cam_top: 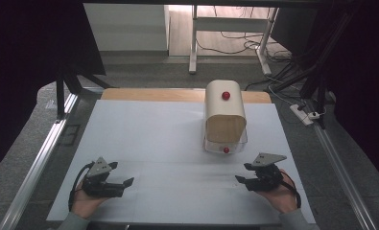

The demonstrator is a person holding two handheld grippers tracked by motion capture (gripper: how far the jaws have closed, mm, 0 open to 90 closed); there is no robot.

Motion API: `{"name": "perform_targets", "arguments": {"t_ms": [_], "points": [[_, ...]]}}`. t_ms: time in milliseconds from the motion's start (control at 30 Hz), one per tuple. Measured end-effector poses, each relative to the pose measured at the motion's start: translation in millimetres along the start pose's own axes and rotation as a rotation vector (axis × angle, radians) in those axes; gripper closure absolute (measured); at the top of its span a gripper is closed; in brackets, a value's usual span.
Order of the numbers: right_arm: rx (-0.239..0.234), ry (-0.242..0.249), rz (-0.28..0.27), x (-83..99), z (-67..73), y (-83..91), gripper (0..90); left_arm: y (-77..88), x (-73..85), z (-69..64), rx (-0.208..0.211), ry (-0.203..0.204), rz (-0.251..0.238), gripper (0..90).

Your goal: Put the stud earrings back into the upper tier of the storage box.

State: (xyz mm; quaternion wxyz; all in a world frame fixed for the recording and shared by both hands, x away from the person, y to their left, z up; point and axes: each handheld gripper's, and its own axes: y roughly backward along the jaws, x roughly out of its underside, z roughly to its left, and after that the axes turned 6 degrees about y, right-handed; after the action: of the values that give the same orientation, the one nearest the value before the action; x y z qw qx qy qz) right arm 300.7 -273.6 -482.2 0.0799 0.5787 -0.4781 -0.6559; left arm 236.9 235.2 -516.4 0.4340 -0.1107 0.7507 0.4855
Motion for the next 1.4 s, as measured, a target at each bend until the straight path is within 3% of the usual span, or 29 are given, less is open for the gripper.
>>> {"name": "perform_targets", "arguments": {"t_ms": [233, 700, 1133, 1333, 1367, 1400], "points": [[-0.023, 0.009, 0.068, 2.7, 3.8, -10.7, 40.7, 0.2, 0.2, 0.2, -0.001, 0.000, 0.000, 12.8], [-0.039, 0.025, 0.141, 5.4, 8.3, -24.1, 43.6, -0.4, 0.4, 0.4, -0.002, 0.002, 0.004, 12.8], [-0.047, 0.034, 0.179, 2.9, 11.1, -30.4, 63.2, -0.6, 0.3, 0.1, -0.004, 0.000, 0.004, 12.8], [-0.073, 0.043, 0.197, -0.3, 12.4, -31.4, 78.5, 0.2, 0.6, 0.7, -0.006, 0.001, 0.002, 12.8], [-0.081, 0.052, 0.201, -1.0, 13.6, -31.6, 85.1, 0.2, 0.6, 0.6, -0.007, 0.002, 0.002, 12.8], [-0.081, 0.052, 0.201, -1.0, 13.6, -31.6, 85.1, 0.2, 0.6, 0.6, -0.006, 0.001, 0.003, 12.8]]}}
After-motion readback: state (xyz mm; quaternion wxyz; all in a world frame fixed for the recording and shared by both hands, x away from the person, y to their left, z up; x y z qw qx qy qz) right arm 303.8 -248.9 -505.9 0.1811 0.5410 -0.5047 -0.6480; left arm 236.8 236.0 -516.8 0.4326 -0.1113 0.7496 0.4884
